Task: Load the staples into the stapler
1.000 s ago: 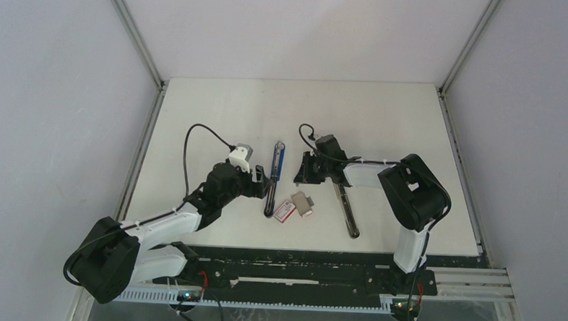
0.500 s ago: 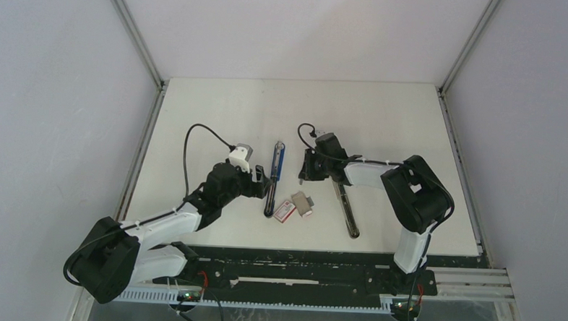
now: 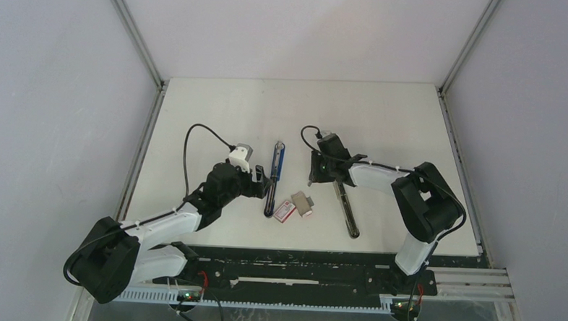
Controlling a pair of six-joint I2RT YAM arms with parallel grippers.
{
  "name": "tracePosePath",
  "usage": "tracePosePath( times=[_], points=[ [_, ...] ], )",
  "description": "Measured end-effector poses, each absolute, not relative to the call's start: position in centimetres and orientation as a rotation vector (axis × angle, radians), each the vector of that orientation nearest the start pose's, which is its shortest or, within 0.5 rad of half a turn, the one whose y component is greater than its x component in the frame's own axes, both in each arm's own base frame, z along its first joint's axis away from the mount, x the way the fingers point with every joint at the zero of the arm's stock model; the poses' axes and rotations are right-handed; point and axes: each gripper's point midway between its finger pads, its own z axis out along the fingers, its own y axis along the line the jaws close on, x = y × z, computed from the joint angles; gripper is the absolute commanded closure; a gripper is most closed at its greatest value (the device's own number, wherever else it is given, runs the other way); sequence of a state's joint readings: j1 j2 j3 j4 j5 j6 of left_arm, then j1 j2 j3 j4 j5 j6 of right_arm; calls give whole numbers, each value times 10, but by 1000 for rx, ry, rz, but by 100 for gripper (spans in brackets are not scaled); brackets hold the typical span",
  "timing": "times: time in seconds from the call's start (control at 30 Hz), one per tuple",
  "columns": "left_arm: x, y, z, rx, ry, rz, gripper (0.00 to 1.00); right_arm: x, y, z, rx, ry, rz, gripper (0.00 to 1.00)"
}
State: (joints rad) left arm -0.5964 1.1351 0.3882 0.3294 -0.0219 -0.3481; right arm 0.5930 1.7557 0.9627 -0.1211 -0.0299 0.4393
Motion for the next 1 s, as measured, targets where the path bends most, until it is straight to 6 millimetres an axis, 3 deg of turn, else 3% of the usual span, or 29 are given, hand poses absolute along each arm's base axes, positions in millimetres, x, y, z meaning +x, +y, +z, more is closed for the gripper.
tracePosePath(
  times=[0.3,0.43,0.6,0.73,1.0],
  points=[
    [277,-203,96,241,2015,-599,20,317,229,31,-186,2546,353,69],
    [273,-217,103,239,1991,-670,20,314,225,48,-179,2525,354,66],
    [257,-263,93,318,2040,-761,20,318,216,91,-152,2431,385,65],
    [260,-301,85,371,2081,-798,21,316,205,117,-126,2361,410,64],
    [288,-348,83,422,2093,-796,38,298,178,113,-78,2367,417,63]
  ],
)
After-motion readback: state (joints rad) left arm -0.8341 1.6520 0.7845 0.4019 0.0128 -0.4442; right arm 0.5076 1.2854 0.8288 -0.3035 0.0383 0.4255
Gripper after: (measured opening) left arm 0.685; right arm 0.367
